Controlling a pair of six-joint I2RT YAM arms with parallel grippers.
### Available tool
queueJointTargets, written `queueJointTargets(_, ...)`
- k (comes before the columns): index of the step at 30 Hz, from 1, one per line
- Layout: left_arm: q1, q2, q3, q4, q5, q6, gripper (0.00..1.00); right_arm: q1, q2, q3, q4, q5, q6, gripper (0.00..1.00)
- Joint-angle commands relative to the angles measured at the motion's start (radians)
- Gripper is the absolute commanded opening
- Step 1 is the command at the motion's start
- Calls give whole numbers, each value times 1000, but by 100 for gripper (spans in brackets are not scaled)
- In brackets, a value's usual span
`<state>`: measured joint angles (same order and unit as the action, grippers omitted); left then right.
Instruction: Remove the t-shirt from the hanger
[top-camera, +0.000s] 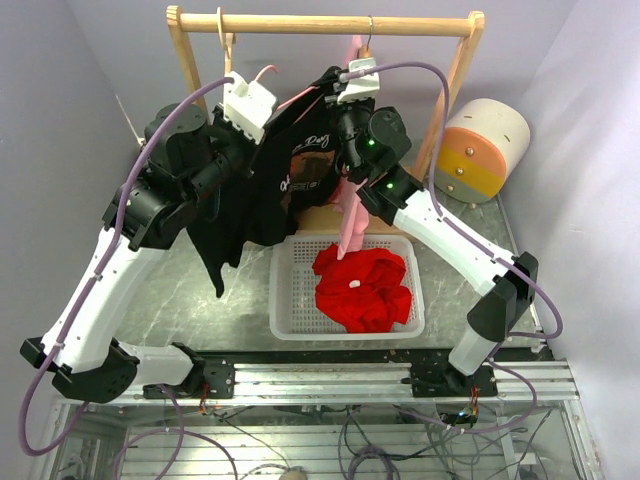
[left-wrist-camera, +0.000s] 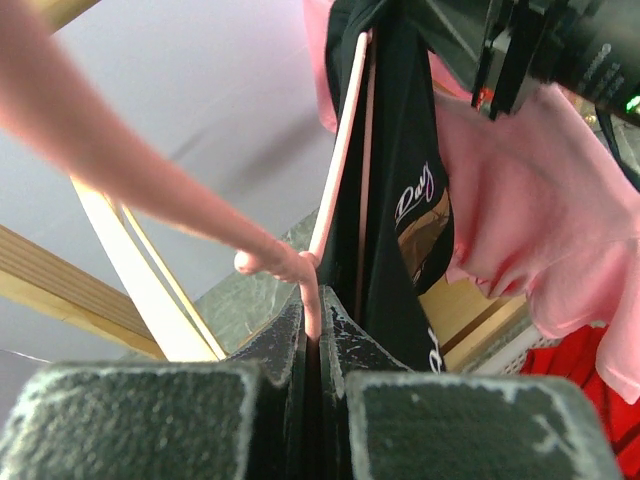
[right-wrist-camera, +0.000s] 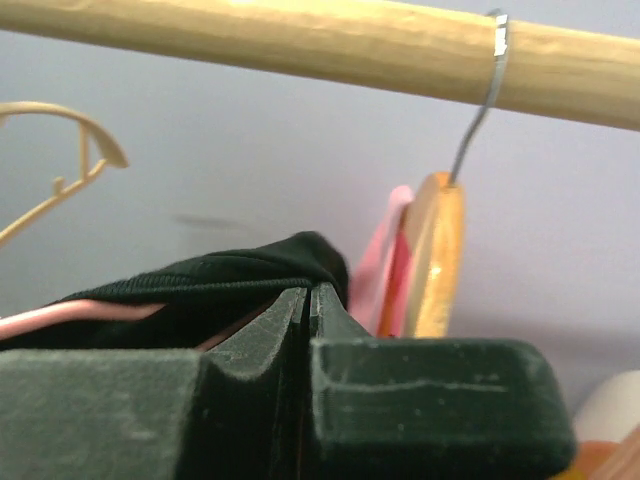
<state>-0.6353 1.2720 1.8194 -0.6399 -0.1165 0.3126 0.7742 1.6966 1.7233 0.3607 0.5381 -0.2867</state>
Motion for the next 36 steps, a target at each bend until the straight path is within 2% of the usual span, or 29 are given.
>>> queueJointTargets(1, -4, -36, 1, -43, -26, 46, 7, -54, -45, -12, 121, 152, -97, 0)
queueJointTargets(12, -4, -146, -76, -84, -28, 134, 7, -233, -57, -4, 38, 138, -10, 0)
queueJointTargets(18, -4, -166, -50, -13, -4, 79, 7, -240, -94, -80, -22, 57, 84, 0)
queueJointTargets(21, -4, -83, 15, -15, -68, 46, 7, -182, -146, -172, -18, -5, 82, 0)
queueJointTargets(27, -4, 92, 207, -100, -220, 18, 7, 21, -242, -321, -56, -9, 36, 0)
queueJointTargets(31, -4, 134, 296, -132, -234, -12, 7, 139, -288, -410, -98, -14, 68, 0)
queueJointTargets(36, -4, 141, 312, -147, -231, -30, 7, 267, -294, -478, -147, 53, 93, 0)
